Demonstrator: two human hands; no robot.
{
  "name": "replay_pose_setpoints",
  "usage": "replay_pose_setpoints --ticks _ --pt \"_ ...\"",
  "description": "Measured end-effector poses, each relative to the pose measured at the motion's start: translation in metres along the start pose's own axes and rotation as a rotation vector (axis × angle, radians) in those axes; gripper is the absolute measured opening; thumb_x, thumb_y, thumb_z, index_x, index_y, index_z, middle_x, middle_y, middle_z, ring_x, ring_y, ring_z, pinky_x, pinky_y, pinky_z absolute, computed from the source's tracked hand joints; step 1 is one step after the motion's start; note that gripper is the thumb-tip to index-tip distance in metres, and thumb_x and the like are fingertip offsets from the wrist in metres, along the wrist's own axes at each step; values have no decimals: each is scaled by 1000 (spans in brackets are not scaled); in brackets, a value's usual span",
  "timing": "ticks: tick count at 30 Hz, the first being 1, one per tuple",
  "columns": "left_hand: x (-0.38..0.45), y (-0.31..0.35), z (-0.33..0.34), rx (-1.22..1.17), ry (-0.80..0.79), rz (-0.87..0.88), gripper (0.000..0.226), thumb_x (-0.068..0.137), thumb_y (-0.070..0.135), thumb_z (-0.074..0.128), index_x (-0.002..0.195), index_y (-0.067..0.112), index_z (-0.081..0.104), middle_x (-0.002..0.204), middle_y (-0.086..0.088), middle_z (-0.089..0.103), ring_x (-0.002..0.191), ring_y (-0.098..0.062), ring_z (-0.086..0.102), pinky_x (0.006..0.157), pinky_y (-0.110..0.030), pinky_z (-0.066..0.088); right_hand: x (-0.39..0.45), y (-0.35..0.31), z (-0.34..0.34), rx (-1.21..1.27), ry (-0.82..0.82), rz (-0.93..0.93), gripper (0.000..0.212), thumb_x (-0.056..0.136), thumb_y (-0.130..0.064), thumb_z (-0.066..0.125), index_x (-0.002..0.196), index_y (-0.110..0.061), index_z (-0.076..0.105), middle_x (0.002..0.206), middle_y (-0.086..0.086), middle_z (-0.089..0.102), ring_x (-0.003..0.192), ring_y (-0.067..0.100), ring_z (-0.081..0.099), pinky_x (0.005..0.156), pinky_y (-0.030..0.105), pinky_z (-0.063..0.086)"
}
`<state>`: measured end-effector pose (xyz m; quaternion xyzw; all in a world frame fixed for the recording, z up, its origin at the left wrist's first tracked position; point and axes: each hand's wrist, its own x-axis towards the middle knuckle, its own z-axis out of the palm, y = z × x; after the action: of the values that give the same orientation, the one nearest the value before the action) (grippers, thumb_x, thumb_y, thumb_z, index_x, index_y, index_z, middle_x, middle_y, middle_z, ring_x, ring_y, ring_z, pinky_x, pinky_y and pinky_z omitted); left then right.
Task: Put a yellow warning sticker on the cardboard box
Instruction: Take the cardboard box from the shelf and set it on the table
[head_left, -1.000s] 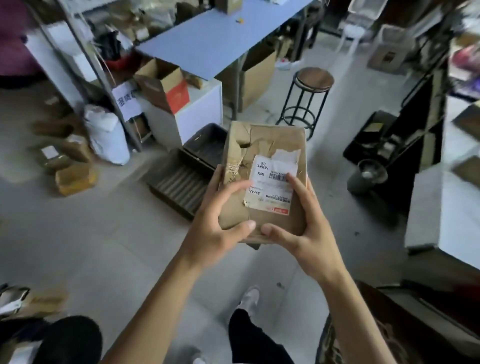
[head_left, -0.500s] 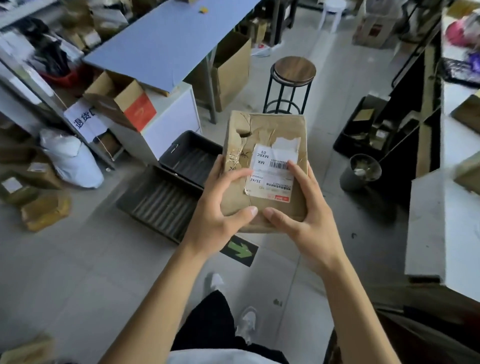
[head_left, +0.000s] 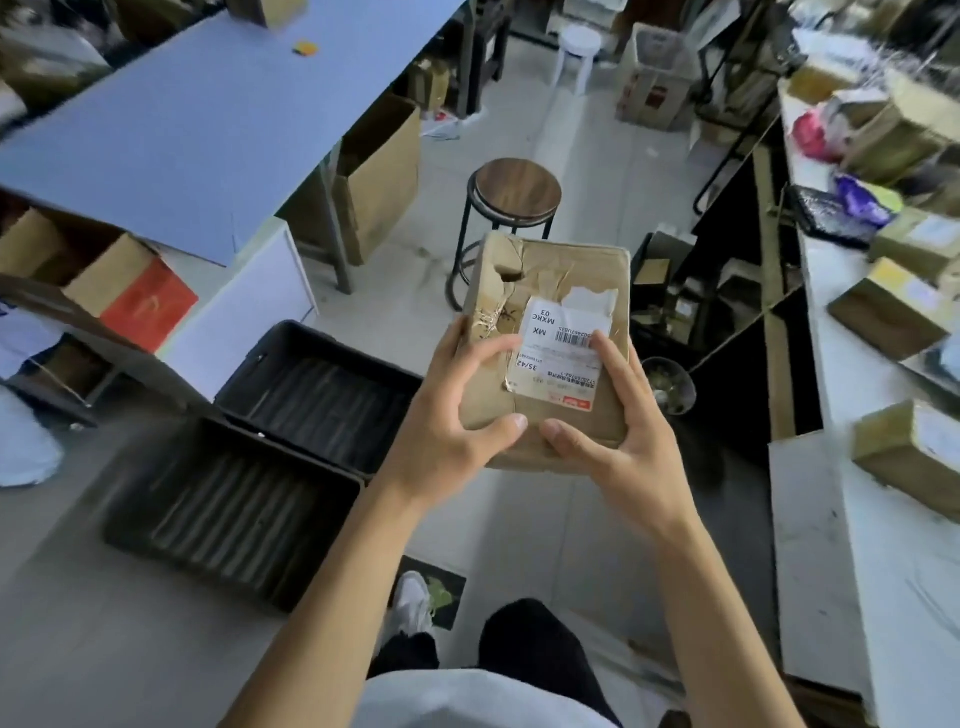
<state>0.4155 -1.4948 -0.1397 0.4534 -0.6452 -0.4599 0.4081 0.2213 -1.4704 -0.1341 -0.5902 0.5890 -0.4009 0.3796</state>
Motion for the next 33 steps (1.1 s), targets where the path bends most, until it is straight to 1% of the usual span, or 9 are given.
replay_pose_setpoints --ticks 6,9,13,16,20,23,26,30,33 --pt "89 -20 -8 34 -94 -52 72 77 22 70 142 34 43 158 8 30 148 -7 25 121 -42 28 78 19 -1 21 46 54 94 66 -51 78 147 -50 32 163 -17 20 145 0 32 117 40 37" --pt "143 -32 -5 60 -120 -77 73 77 21 70 143 33 41 157 11 31 145 2 27 121 -29 28 129 38 -8 42 47 79 94 67 -53 78 147 -51 30 163 -17 21 146 2 31 117 43 37" --pt "225 -44 6 79 -106 -92 74 76 19 69 143 33 42 155 9 34 141 4 32 114 -13 30 209 59 -27 68 50 71 94 70 -47 80 149 -49 30 163 -22 18 145 -4 29 118 37 37" --pt "292 -49 11 117 -53 -95 74 77 19 69 143 35 41 151 10 39 139 2 36 116 -24 35 285 68 -45 88 12 40 94 70 -46 81 148 -51 30 164 -20 18 148 0 25 120 40 33" --pt "368 -47 1 155 49 -92 75 78 20 69 144 38 39 149 14 41 139 3 36 115 -30 37 377 62 -61 62 -56 -24 93 75 -41 83 150 -49 28 165 -19 11 149 -6 15 121 30 25" --pt "415 -49 -11 145 124 -112 75 78 19 69 143 42 39 151 12 40 142 -9 38 114 -42 41 441 56 -62 47 -125 -67 93 74 -46 81 149 -50 27 165 -18 12 151 0 15 122 43 28" --pt "455 -56 -28 125 194 -139 75 77 19 68 142 43 40 154 9 37 146 -15 34 114 -46 40 497 52 -54 32 -190 -96 93 76 -42 81 150 -49 27 166 -17 11 151 -5 9 123 41 25" --pt "510 -76 -60 81 265 -163 75 77 14 68 143 39 41 149 13 42 133 -3 47 103 -25 50 575 49 -31 30 -283 -116 93 76 -41 82 151 -48 27 165 -18 9 149 -8 9 124 39 24" --pt "555 -96 -93 70 328 -158 74 77 16 68 142 40 42 149 15 41 132 5 44 100 -12 45 640 42 -1 37 -317 -144 93 75 -41 82 150 -49 28 165 -19 12 151 -2 15 122 43 27"
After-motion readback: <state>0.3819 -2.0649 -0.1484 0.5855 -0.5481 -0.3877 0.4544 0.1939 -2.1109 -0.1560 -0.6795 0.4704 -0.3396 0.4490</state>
